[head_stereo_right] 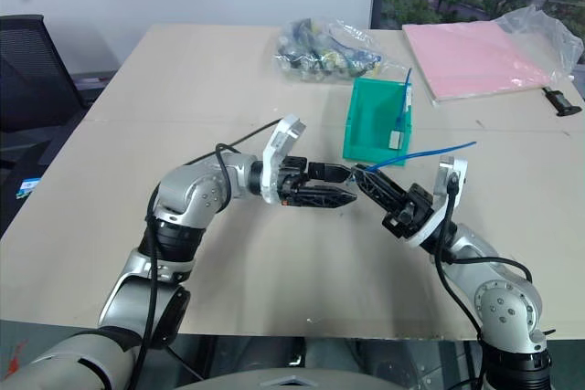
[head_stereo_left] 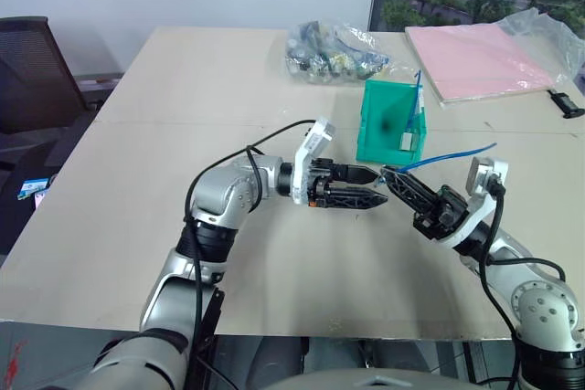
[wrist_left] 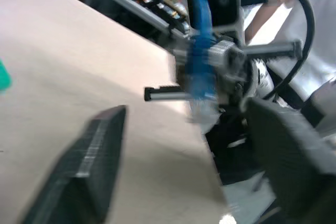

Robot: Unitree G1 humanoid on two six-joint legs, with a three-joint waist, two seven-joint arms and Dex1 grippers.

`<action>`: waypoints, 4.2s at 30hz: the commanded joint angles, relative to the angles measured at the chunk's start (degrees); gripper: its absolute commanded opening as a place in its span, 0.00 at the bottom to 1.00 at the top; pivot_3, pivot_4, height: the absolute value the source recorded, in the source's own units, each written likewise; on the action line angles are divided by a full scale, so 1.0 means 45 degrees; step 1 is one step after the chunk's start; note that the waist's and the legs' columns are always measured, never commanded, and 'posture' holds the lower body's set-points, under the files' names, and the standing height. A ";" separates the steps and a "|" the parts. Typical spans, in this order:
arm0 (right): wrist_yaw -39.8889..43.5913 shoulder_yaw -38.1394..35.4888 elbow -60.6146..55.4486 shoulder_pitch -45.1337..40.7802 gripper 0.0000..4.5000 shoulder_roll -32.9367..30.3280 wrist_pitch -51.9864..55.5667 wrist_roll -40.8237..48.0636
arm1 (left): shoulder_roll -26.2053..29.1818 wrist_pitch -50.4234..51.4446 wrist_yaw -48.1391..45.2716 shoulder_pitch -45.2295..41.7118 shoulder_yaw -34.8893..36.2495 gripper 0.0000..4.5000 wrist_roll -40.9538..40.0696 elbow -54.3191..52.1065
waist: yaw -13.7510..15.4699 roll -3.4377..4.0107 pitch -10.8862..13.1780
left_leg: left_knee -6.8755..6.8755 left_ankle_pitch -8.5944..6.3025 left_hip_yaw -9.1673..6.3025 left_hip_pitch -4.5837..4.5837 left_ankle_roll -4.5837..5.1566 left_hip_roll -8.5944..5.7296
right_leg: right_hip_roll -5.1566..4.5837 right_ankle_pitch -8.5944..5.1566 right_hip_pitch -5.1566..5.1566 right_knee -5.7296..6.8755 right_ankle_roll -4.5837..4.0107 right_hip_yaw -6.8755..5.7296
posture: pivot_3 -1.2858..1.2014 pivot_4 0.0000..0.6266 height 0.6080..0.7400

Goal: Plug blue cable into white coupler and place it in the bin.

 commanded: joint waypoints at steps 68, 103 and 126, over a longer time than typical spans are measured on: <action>0.4102 0.1642 0.1766 -0.2355 0.00 -0.2227 -0.1573 -0.4527 | 0.1451 -0.9503 -0.1861 0.2087 -0.1678 0.08 0.4167 0.3496 | -0.0013 0.0032 -0.0030 | -0.0062 -0.0008 0.0022 0.0034 0.0011 -0.0040 | -0.0008 0.0004 -0.0004 -0.0023 0.0000 -0.0015 | 0.52 0.24 1.00; 0.8378 0.3636 0.4159 -0.2976 0.00 -0.2786 -0.6282 -0.8732 | -0.1390 -1.8313 -0.5765 -0.3453 -0.5478 0.93 0.4884 1.5536 | 0.0258 -0.0022 0.0005 | 0.0026 -0.0010 -0.0057 0.0026 0.0016 -0.0043 | 0.0016 0.0003 0.0048 -0.0019 0.0002 -0.0072 | 0.52 0.24 1.00; 0.7821 0.2705 0.4163 -0.2467 0.00 -0.2694 -0.6193 -0.8183 | 0.1200 -1.0411 -0.1101 0.3738 -0.0571 1.00 0.3723 0.2056 | -0.0040 -0.0012 0.0006 | -0.0037 -0.0008 -0.0088 0.0027 0.0010 -0.0029 | -0.0021 0.0004 -0.0022 -0.0011 0.0001 0.0047 | 0.52 0.24 1.00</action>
